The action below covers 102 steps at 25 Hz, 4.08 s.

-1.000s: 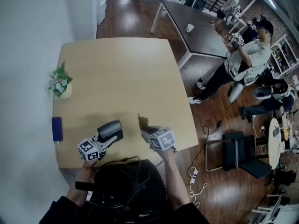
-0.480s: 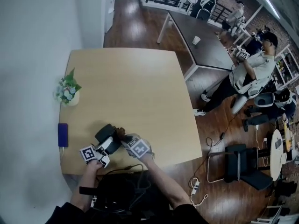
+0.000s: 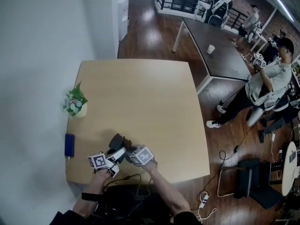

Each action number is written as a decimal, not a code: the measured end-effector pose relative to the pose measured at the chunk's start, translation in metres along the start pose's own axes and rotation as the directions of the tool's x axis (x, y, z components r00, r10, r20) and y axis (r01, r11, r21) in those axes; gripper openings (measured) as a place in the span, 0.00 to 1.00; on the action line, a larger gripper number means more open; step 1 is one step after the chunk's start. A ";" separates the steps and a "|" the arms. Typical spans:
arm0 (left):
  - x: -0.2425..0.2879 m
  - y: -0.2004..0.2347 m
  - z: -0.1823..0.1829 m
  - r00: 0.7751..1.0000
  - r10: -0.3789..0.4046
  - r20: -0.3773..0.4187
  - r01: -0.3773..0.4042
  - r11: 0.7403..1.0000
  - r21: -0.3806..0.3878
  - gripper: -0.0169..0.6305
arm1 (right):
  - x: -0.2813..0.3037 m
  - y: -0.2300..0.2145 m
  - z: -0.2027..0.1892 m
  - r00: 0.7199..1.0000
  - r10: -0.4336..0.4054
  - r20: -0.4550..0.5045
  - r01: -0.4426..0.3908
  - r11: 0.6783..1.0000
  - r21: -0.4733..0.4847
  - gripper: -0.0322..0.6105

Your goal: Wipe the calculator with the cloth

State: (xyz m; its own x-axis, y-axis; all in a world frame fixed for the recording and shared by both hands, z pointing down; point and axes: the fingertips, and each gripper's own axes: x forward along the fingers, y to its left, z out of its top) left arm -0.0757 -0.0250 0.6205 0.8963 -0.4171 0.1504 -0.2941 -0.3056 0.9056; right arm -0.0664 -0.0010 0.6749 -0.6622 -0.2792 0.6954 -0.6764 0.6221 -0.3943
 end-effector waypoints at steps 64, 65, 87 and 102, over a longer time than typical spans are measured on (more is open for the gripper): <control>0.119 0.078 0.095 0.999 0.044 0.021 -0.039 0.981 -0.188 0.69 | -0.067 -0.224 0.049 0.959 -0.198 0.204 0.060 0.842 0.536 0.14; 0.120 0.076 0.093 0.999 0.035 0.015 -0.032 0.982 -0.188 0.69 | -0.064 -0.222 0.048 0.961 -0.188 0.201 0.055 0.847 0.529 0.14; 0.101 0.053 0.077 0.998 -0.034 0.060 0.047 0.972 -0.231 0.69 | -0.105 -0.221 0.023 0.874 -0.262 0.409 -0.104 0.721 0.685 0.15; -0.048 -0.078 0.084 0.890 -0.351 0.292 0.402 0.905 -0.137 0.46 | -0.308 -0.021 -0.143 0.386 -0.574 0.722 -0.478 0.545 0.689 0.14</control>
State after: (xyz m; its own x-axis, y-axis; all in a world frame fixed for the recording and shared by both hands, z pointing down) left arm -0.1238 -0.0532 0.5095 0.8040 -0.5138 -0.2993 0.1393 -0.3267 0.9348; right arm 0.1980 0.1768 0.5546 -0.0999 -0.9931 0.0607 -0.2745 -0.0311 -0.9611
